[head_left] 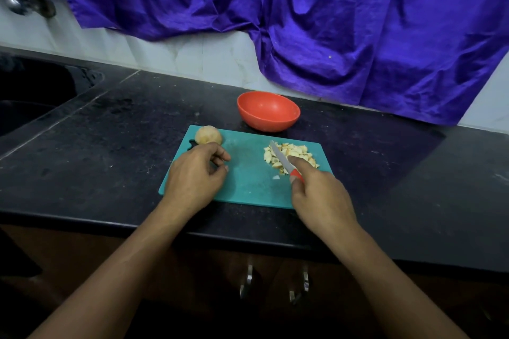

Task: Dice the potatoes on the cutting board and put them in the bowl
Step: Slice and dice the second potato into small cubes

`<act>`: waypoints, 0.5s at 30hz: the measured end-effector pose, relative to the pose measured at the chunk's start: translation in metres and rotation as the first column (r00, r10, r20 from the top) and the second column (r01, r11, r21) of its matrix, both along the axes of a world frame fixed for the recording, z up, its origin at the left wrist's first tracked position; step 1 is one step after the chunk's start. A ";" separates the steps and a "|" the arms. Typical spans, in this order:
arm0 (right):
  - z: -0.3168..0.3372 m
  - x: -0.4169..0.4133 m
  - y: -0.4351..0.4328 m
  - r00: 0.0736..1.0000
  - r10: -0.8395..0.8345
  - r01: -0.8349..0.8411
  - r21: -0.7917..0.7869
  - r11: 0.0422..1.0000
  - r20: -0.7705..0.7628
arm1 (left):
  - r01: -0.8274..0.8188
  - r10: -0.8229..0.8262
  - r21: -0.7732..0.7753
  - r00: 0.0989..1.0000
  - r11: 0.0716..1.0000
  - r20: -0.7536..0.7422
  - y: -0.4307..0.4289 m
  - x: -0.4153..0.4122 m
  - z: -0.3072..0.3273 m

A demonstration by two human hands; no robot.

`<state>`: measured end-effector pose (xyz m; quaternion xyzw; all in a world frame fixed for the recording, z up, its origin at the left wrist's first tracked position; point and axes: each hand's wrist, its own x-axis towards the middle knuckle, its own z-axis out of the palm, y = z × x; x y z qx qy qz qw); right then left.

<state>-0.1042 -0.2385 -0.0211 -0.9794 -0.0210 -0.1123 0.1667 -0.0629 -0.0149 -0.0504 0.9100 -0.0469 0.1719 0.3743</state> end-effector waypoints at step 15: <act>0.001 0.007 -0.002 0.995 -0.005 -0.005 0.094 0.996 0.103 | 0.006 -0.007 0.043 1.000 0.999 0.022 -0.001 0.000 0.001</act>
